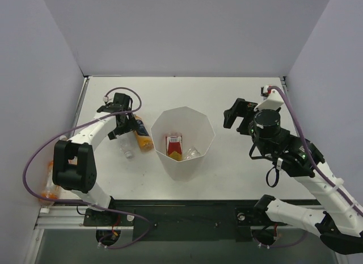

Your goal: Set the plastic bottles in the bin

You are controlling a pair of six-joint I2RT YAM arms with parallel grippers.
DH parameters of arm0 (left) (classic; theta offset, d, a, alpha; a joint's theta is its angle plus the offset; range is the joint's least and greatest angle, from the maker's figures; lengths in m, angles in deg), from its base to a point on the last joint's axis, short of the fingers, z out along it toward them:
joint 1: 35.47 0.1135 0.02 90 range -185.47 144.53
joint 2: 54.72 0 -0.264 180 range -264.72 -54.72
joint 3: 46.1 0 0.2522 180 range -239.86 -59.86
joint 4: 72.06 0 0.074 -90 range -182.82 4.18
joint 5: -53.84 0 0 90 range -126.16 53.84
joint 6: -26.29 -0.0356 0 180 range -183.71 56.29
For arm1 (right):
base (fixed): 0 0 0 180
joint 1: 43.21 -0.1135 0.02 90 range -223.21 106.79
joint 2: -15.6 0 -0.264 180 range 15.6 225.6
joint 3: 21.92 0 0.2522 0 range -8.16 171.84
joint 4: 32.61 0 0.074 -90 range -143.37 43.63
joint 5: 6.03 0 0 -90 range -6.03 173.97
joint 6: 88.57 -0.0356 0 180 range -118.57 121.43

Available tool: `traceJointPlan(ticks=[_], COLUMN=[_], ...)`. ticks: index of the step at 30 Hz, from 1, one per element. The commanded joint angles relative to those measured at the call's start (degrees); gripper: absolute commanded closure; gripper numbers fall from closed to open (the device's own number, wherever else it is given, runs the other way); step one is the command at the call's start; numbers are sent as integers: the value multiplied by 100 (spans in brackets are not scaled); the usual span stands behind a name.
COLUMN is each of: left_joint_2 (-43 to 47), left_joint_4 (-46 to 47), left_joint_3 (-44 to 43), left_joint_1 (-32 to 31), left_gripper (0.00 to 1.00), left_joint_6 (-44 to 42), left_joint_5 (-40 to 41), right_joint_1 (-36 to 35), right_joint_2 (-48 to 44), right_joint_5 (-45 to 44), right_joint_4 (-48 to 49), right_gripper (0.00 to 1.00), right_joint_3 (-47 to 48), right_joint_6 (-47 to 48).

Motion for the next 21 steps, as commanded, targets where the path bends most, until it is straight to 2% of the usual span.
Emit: traceJointPlan(ticks=[1,10,15,16,21], left_joint_2=[310,-182,-428,-463,-289], left_joint_4=[52,325,395,378,202], left_joint_3=[219,282,194,185,19], left_joint_1=[24,235,270,279,296], left_gripper=[7,8,20,26,38], left_joint_6=[-76,-323,-419,-419,-446], left_joint_5=[393,164,-11,-81,-30], right_joint_1=[21,21,21,21,21], right_joint_2=[139,183,95,95,69], right_joint_5=[42,148,69,69,-1], right_joint_4=[-76,-23,-14,-14,-23], right_gripper=[10,10,10,10,10], right_joint_3=[-91,-169,-284,-275,-275], right_joint_6=[-123,-228,-298,-307,-246])
